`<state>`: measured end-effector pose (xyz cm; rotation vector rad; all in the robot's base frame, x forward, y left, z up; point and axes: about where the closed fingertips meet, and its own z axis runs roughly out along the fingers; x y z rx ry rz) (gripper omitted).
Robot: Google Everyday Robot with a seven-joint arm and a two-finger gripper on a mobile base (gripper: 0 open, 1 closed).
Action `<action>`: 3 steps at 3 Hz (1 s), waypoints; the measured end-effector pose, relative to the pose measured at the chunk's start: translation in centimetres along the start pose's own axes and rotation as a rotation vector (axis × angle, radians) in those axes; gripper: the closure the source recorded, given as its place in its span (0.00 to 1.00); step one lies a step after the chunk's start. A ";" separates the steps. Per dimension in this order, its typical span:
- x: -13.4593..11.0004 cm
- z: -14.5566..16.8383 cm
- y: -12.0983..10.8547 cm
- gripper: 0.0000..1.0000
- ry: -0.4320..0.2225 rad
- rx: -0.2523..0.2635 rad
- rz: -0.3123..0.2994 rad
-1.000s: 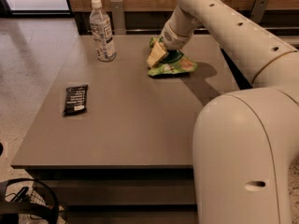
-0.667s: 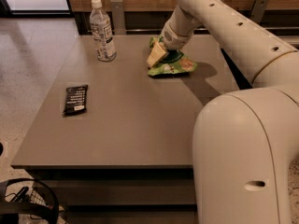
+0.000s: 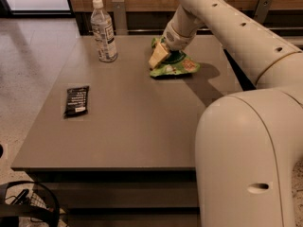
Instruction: Move green rice chip bag near rxbar chocolate
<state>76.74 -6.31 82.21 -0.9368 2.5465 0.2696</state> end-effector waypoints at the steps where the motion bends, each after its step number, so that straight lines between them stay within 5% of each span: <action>1: 0.0 0.0 0.0 1.00 0.000 0.000 0.000; 3: 0.1 -1.7 0.2 1.00 -0.030 0.023 -0.010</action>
Offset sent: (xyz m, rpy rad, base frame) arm -0.0860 -0.0424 0.1316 0.0143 -0.3448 -0.0299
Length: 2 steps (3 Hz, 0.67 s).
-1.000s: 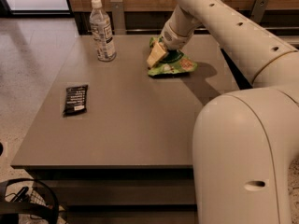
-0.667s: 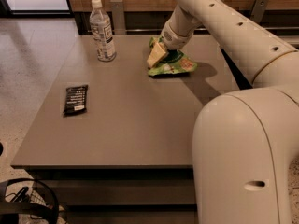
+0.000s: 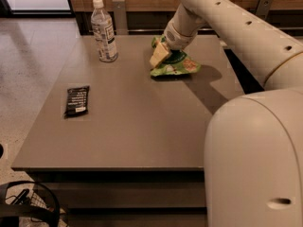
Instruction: Move green rice chip bag near rxbar chocolate
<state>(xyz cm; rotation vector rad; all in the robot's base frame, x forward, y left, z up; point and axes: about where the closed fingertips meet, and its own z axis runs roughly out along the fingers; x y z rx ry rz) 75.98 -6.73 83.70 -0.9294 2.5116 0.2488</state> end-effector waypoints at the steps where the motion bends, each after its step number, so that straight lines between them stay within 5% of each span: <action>1: 0.6 -5.2 1.2 1.00 -0.091 0.074 -0.034; 2: 1.7 -11.6 3.5 1.00 -0.211 0.146 -0.091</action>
Offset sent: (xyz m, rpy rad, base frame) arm -0.1140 -0.0304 0.1473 0.0103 -0.4155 0.0117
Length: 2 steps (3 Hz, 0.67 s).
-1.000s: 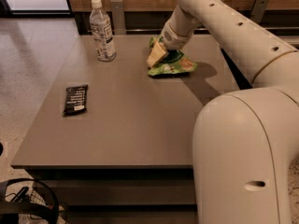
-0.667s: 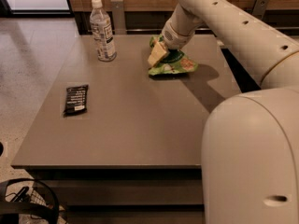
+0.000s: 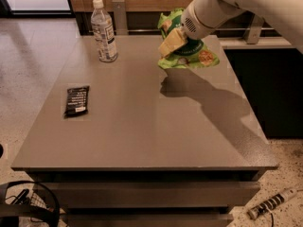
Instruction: Move green rice chip bag near rxbar chocolate
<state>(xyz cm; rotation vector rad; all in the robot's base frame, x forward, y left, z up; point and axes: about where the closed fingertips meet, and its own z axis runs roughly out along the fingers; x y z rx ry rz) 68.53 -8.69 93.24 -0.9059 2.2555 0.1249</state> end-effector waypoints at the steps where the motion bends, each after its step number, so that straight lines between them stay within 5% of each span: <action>1: -0.1 -3.2 1.1 1.00 -0.060 -0.001 -0.051; 2: 0.7 -5.0 2.5 1.00 -0.096 -0.078 -0.107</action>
Offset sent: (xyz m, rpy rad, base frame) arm -0.0865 0.0003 0.0363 0.0732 -0.0641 0.3475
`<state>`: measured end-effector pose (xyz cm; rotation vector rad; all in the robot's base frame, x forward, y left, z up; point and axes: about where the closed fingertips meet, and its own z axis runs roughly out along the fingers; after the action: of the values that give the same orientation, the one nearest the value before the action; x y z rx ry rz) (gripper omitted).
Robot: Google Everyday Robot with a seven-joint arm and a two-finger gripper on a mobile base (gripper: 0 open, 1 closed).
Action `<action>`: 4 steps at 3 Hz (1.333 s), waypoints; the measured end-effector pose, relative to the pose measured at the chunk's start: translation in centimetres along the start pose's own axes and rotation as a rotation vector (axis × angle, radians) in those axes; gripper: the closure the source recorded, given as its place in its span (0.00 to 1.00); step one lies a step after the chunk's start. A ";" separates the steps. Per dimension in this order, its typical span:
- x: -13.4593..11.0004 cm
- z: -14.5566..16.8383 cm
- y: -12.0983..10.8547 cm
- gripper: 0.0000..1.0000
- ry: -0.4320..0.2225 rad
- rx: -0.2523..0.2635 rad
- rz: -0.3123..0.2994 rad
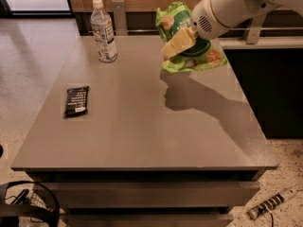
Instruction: Move green rice chip bag near rxbar chocolate
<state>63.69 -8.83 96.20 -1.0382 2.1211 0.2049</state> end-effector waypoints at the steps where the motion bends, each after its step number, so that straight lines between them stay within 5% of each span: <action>1: 0.2 -0.9 4.9 1.00 0.000 -0.127 -0.168; 2: 0.8 -0.4 8.8 1.00 0.021 -0.191 -0.280; 4: 0.2 4.6 16.8 0.96 0.018 -0.440 -0.576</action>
Offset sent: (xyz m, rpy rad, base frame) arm -0.1029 0.0753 -0.0372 -0.1606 0.0166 0.4656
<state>53.88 4.12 89.95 -1.8632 1.7351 0.3861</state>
